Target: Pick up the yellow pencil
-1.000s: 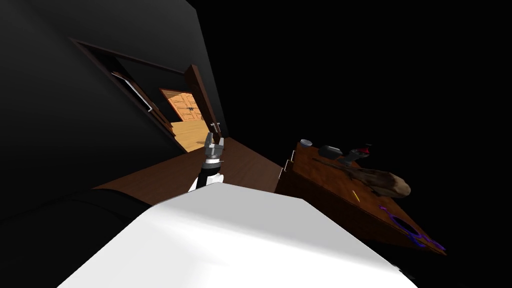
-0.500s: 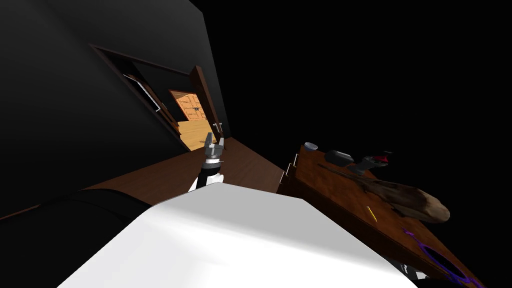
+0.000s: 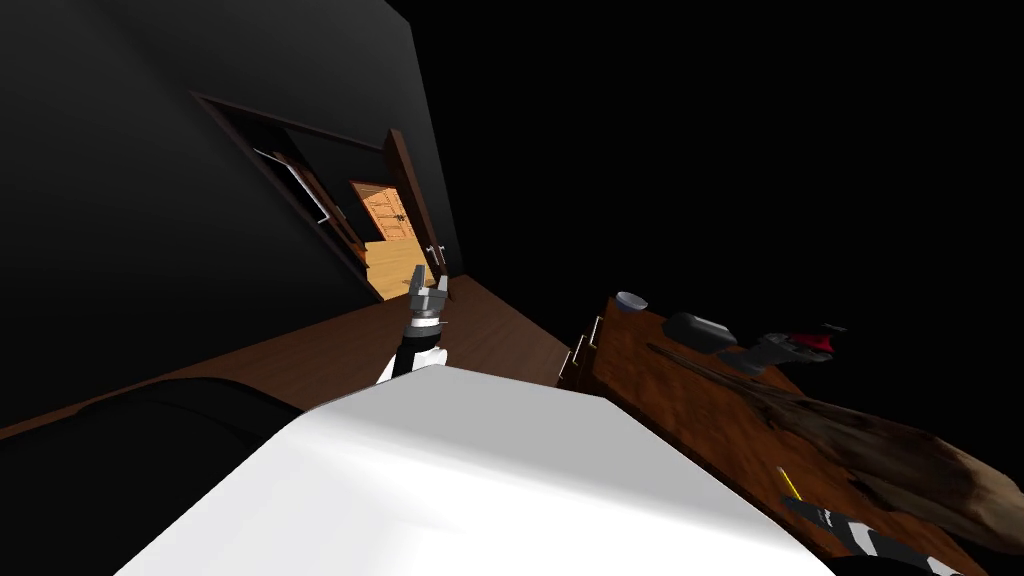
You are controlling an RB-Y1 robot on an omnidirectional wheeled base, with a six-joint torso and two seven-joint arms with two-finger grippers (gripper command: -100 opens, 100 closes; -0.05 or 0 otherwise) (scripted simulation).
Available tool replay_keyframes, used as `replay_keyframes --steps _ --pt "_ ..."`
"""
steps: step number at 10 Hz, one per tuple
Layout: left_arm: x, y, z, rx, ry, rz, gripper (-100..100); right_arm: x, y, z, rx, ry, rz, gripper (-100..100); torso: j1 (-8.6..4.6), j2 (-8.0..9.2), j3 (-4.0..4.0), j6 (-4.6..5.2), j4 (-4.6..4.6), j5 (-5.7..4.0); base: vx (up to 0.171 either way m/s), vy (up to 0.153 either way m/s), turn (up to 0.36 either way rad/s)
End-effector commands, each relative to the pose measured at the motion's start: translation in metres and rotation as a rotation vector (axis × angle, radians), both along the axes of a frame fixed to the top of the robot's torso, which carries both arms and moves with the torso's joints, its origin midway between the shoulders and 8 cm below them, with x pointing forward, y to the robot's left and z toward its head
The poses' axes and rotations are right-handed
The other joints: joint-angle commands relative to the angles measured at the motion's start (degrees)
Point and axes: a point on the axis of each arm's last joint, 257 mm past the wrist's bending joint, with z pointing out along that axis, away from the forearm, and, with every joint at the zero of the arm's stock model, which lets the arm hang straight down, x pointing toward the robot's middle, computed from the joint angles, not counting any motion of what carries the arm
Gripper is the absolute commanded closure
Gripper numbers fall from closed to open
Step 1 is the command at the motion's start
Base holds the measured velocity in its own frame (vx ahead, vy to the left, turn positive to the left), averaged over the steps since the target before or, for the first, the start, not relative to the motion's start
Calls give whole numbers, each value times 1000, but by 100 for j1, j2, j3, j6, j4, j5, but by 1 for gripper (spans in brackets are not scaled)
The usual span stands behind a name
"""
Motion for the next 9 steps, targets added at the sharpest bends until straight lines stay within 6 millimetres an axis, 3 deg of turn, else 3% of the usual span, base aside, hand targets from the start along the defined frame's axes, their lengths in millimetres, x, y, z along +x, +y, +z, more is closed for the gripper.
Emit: replay_keyframes --steps 1,3,4,5,9 --pt "0 0 0 0 0 0 0 14 -9 9 -21 -15 10 -100 0 0 0 0 0 0 178 -115 147" --pt "0 0 0 0 0 0 0 13 -8 9 -20 -13 15 -100 -6 1 -1 8 -1 -5 69 -63 10" --pt "0 0 0 0 0 0 0 13 -8 9 -20 -14 13 0 13 26 13 9 4 -1 9 -8 4" --pt "0 0 0 0 0 0 0 4 -8 3 -21 -14 5 -100 25 41 22 10 9 3 24 -12 57" --pt "0 0 0 0 0 0 0 -8 -7 -6 -22 -13 -4 -100 29 47 27 10 11 4 22 -12 30"
